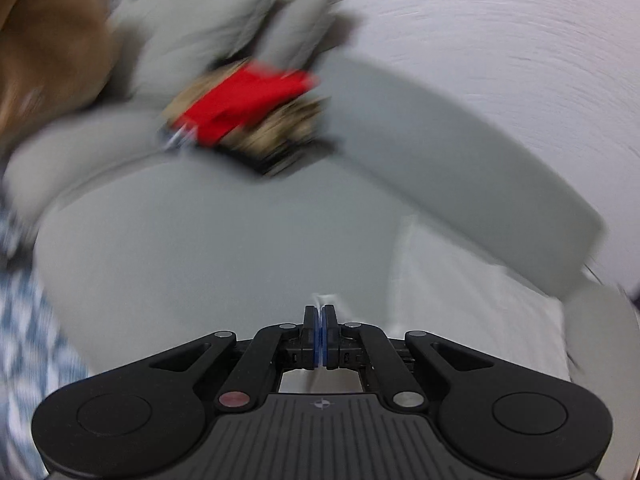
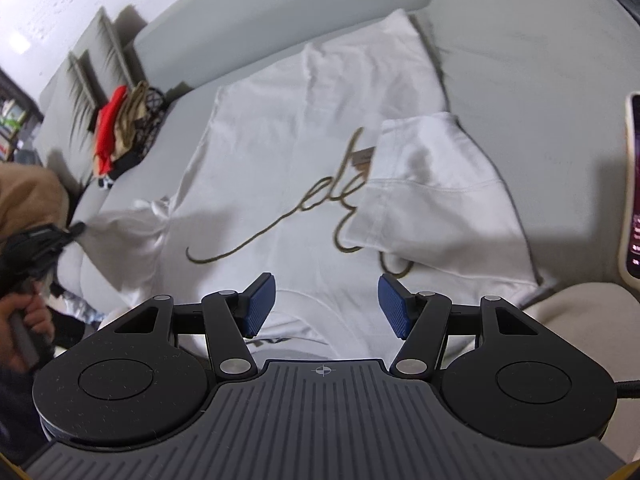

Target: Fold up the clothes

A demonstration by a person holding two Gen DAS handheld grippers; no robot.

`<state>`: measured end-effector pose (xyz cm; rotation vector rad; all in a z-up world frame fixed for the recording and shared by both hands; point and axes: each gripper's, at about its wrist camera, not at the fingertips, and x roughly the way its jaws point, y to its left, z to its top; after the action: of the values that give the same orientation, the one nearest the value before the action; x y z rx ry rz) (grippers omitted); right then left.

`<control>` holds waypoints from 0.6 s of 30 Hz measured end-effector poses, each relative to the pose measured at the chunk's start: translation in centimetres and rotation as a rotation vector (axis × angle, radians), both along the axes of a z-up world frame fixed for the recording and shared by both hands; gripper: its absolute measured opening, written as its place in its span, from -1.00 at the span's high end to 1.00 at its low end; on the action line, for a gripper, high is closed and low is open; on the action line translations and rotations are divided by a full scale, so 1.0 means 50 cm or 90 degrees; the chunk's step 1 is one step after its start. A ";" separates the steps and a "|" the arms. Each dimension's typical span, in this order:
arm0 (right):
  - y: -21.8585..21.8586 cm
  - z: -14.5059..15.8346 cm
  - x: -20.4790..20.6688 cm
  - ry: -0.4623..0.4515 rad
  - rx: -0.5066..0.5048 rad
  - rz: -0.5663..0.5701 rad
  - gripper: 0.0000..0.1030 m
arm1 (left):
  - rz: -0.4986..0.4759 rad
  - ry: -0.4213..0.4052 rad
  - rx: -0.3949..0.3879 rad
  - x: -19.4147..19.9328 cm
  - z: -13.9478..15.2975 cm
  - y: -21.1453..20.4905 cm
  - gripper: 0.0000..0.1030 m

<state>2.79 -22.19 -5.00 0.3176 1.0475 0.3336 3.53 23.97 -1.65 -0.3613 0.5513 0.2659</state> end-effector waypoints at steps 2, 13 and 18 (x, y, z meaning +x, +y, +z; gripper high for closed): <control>-0.004 -0.004 0.003 0.006 0.005 -0.007 -0.22 | -0.068 -0.022 0.071 -0.002 0.014 -0.092 1.00; -0.043 -0.003 0.002 0.010 0.029 -0.025 -0.25 | -0.341 0.148 0.025 -0.020 -0.095 -0.316 0.21; -0.101 -0.010 0.008 0.011 0.067 -0.090 -0.24 | -0.136 0.082 -0.094 -0.042 -0.088 -0.140 -0.15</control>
<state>3.21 -27.25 -5.51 0.4879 1.0199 0.2591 1.43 16.96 -6.06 -0.4270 0.7331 0.0417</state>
